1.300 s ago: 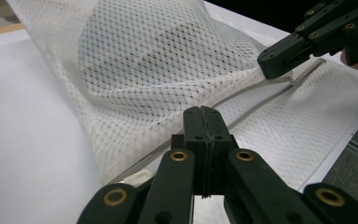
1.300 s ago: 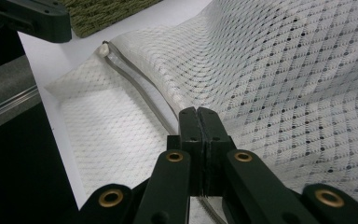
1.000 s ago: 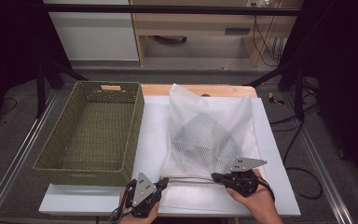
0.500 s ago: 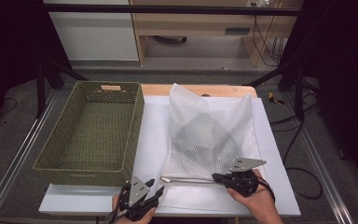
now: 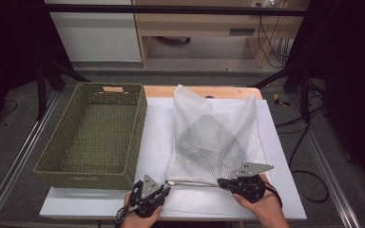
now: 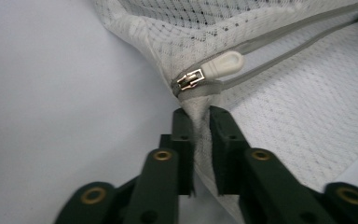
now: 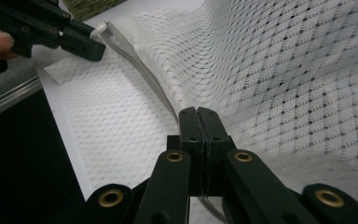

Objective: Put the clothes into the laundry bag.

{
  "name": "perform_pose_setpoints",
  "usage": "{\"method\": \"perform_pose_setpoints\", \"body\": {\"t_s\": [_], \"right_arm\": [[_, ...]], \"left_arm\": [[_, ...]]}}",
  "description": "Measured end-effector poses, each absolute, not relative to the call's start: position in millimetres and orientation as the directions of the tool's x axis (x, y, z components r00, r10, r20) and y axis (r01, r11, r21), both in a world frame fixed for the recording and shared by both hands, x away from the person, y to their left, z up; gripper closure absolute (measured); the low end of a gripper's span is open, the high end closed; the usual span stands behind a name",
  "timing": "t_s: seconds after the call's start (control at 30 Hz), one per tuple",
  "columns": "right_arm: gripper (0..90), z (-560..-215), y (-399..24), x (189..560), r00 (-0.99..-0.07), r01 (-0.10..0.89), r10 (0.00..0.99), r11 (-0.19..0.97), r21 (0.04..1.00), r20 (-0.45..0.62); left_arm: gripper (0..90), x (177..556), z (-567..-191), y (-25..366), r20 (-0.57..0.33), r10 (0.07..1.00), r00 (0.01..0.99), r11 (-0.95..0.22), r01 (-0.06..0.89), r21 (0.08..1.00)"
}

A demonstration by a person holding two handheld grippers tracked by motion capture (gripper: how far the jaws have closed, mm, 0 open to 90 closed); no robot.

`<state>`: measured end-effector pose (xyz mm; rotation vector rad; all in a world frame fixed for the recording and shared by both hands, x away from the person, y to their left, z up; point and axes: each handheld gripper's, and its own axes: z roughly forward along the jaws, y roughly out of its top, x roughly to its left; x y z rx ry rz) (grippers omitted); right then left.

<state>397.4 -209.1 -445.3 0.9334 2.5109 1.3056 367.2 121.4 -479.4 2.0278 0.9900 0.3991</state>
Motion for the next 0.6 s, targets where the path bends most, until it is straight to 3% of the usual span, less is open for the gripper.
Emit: {"method": "perform_pose_setpoints", "body": {"t_s": [0.1,0.4,0.6], "right_arm": [[89.9,-447.8,-206.3,394.9,-0.797,0.457,0.589,0.442,0.772,0.135],[89.3,-456.3,-198.4,394.0,-0.806,0.444,0.587,0.507,0.738,0.082],[79.7,-456.2,-197.5,394.2,-0.794,0.445,0.603,0.486,0.753,0.08]], "left_arm": [[87.9,361.9,-476.9,124.8,-0.064,0.76,0.647,-0.354,0.494,0.794],[86.2,342.6,-478.7,128.9,-0.058,0.76,0.648,-0.363,0.497,0.788],[68.6,344.2,-480.2,129.9,-0.028,0.783,0.622,-0.362,0.492,0.792]]}}
